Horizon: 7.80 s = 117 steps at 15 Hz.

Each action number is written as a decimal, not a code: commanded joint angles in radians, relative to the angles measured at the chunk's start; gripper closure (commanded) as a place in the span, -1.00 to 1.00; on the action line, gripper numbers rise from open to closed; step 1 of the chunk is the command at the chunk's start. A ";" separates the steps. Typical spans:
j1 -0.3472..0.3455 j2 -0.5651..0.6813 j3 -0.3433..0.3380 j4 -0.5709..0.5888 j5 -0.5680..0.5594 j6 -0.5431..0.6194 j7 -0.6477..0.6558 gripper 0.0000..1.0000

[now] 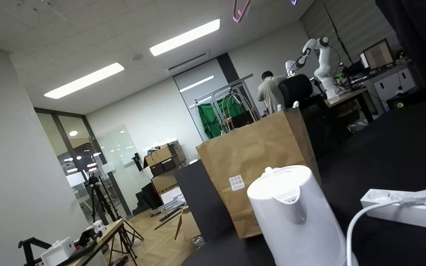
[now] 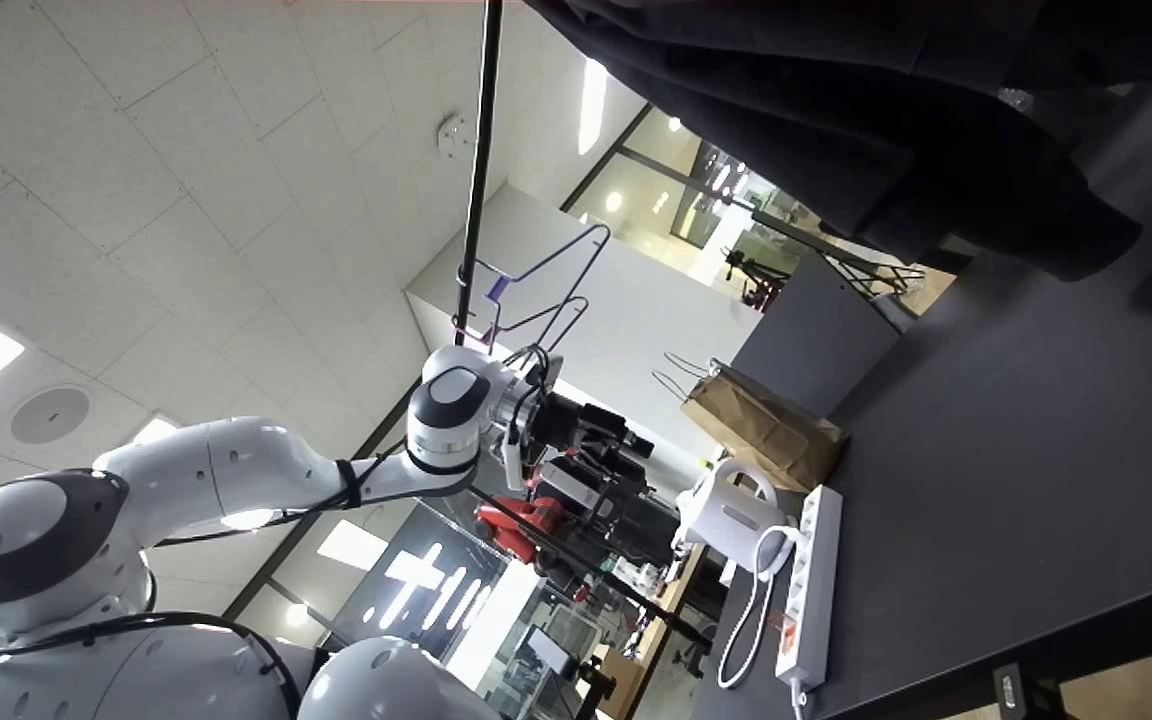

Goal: Remove the hanger from the clothesline pole and place it on the table

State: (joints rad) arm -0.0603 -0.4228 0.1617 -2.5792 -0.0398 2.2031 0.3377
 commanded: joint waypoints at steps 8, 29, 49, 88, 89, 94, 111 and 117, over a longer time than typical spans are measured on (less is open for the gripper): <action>0.023 -0.022 -0.020 0.025 0.000 -0.040 0.004 -1.00; 0.056 -0.111 -0.032 0.191 0.018 -0.201 -0.053 -1.00; 0.084 -0.142 -0.053 0.291 0.047 -0.248 -0.144 -1.00; -0.232 -0.218 0.137 0.201 -0.072 0.652 0.070 -1.00; -0.248 -0.217 0.151 0.195 -0.073 0.679 0.075 -1.00; -0.309 -0.217 0.210 0.181 -0.061 0.745 0.085 -0.19; -0.483 -0.281 0.346 0.143 0.003 0.872 0.094 0.96; -0.505 -0.266 0.362 0.189 0.006 0.849 0.089 0.96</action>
State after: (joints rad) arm -0.5334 -0.6936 0.5036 -2.4284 -0.0350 3.0716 0.3998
